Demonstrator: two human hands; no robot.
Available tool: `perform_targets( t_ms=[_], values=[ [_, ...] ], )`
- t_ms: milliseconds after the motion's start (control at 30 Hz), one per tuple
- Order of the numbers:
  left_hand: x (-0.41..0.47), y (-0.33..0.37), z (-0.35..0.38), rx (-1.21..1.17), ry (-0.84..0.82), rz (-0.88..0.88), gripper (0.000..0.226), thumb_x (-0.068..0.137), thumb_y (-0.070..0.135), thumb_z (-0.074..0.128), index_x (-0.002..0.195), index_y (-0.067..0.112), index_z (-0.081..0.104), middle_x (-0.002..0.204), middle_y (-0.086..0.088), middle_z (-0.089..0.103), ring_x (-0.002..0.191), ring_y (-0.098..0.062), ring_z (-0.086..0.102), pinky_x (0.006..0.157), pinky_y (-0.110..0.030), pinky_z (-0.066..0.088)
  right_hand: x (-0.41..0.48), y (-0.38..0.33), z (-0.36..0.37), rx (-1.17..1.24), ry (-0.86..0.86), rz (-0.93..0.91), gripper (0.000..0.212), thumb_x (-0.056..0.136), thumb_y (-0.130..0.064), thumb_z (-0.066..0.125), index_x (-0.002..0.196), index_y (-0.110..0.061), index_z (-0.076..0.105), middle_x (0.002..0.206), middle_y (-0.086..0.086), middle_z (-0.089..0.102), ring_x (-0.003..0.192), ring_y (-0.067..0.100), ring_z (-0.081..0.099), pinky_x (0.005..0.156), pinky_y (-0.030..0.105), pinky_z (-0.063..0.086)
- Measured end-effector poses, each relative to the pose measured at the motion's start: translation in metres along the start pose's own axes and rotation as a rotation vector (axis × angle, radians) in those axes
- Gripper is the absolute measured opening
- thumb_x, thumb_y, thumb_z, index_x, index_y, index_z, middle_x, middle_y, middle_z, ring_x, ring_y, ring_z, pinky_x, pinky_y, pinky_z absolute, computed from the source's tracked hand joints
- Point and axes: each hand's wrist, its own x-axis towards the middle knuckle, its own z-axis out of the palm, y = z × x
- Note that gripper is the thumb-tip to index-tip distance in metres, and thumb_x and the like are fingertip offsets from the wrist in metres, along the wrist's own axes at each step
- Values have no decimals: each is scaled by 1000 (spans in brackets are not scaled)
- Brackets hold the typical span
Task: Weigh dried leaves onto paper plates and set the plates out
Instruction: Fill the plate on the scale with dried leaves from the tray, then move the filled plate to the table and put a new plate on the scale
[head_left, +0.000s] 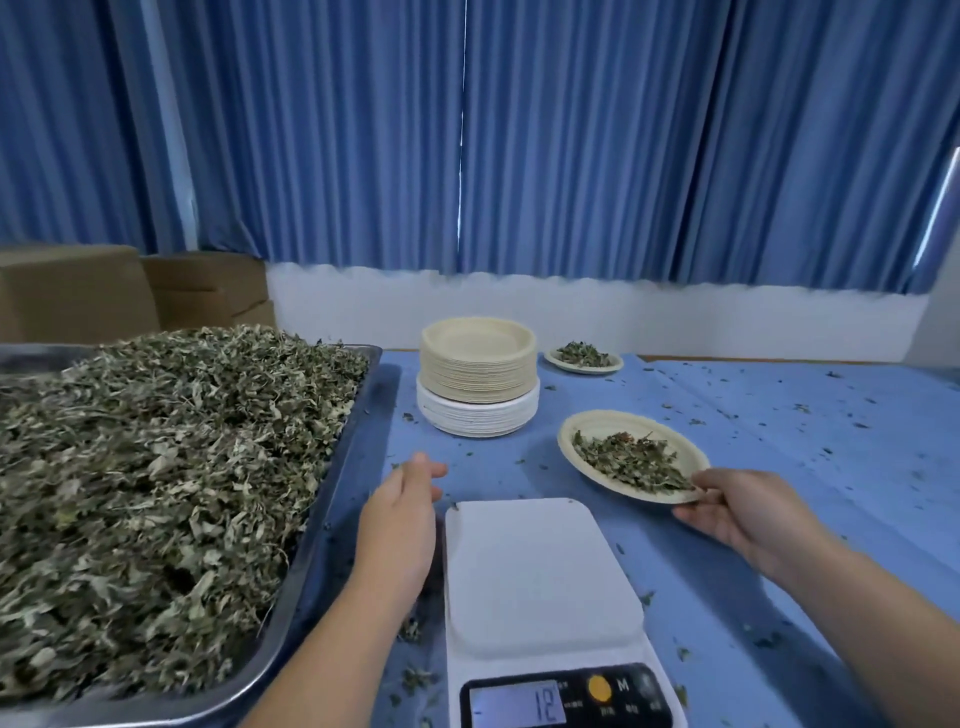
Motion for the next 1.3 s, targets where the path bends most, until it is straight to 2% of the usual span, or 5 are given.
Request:
perform_targets(
  t_ms=[533, 767, 933, 1167, 1300],
  values=[
    [9, -5, 3, 14, 67, -14, 40, 100, 42, 38, 81, 25, 68, 70, 4, 56, 76, -15, 57, 65, -29, 40, 108, -28, 45, 84, 182, 51, 37, 94, 4, 49, 131, -1, 44, 110, 21, 59, 79, 33, 66, 59, 37, 60],
    [8, -3, 3, 37, 68, -22, 41, 100, 44, 38, 80, 25, 68, 65, 7, 52, 68, -13, 53, 60, -31, 36, 128, -34, 62, 100, 185, 14, 34, 94, 3, 53, 127, -2, 50, 141, 17, 45, 102, 31, 64, 95, 43, 51],
    [7, -1, 4, 35, 56, -32, 39, 100, 42, 39, 81, 24, 68, 65, 10, 52, 69, -13, 52, 61, -31, 36, 128, -36, 69, 128, 94, 3, 44, 96, -4, 55, 138, -1, 45, 125, 7, 41, 81, 23, 59, 85, 35, 54],
    [8, 0, 4, 30, 60, -25, 38, 100, 40, 40, 81, 23, 68, 62, 11, 51, 66, -12, 51, 61, -31, 35, 122, -33, 65, 134, 40, 24, 40, 97, -4, 52, 136, 0, 46, 145, 12, 39, 104, 34, 61, 80, 35, 54],
    [6, 0, 4, 32, 49, -28, 37, 101, 41, 39, 82, 24, 67, 66, 10, 52, 68, -13, 51, 62, -31, 36, 96, -45, 87, -73, 2, -84, 15, 95, -5, 53, 108, 1, 56, 99, 17, 59, 73, 26, 65, 59, 32, 58]
  ],
)
